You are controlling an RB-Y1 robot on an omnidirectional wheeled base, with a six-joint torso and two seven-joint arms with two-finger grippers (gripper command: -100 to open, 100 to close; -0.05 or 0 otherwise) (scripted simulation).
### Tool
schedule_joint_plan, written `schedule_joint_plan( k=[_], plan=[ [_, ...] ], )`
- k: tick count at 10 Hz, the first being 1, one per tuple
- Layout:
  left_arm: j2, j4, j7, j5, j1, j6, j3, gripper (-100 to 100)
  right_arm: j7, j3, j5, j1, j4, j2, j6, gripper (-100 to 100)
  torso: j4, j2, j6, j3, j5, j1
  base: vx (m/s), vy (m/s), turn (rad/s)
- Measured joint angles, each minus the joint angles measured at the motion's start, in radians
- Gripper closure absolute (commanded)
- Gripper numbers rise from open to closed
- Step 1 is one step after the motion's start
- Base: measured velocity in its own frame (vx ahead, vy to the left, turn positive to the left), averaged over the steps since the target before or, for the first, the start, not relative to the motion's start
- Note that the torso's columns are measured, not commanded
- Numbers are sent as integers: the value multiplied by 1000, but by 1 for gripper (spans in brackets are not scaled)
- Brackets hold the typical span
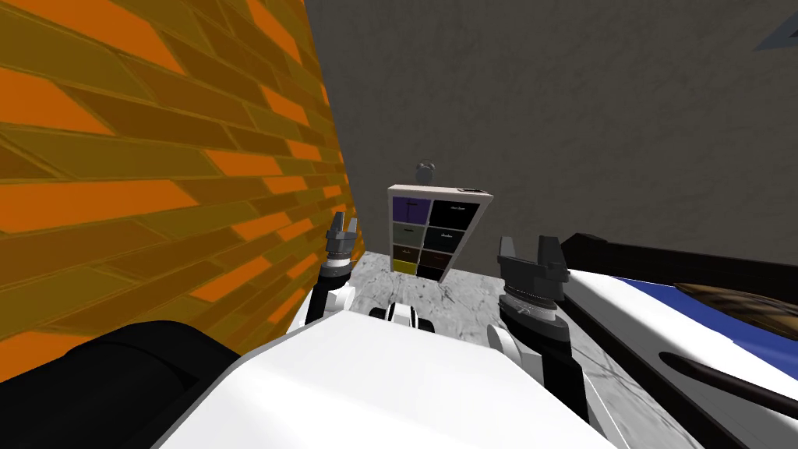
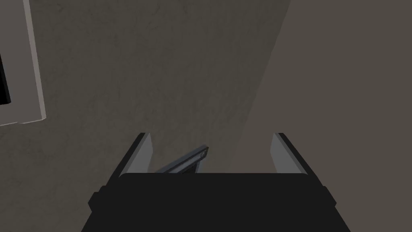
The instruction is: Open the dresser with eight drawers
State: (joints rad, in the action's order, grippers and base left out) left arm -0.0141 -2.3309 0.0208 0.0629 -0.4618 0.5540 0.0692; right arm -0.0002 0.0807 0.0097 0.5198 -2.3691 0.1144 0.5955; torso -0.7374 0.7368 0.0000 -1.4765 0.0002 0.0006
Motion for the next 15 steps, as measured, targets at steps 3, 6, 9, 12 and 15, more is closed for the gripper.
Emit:
schedule_joint_plan(
  k=[3,6,9,12,15],
  plan=[
    [0,0,0,0,0,0,0,0,68,12,85,-22,15,32,2,-100,0,0,0,0,0,0,103,85,-73],
    [0,0,0,0,0,0,0,0,138,28,168,-51,25,53,-7,-100,-1,3,0,2,0,-1,78,87,-61],
    [0,0,0,0,0,0,0,0,203,41,250,-77,41,66,-5,-100,-1,2,0,0,0,-1,82,89,-64],
    [0,0,0,0,0,0,0,0,260,52,327,-97,48,76,-8,-100,-1,1,0,1,0,-1,70,78,-67],
    [0,0,0,0,0,0,0,0,332,67,413,-125,64,89,-8,-100,0,0,0,0,0,0,76,85,-49]
  ],
)
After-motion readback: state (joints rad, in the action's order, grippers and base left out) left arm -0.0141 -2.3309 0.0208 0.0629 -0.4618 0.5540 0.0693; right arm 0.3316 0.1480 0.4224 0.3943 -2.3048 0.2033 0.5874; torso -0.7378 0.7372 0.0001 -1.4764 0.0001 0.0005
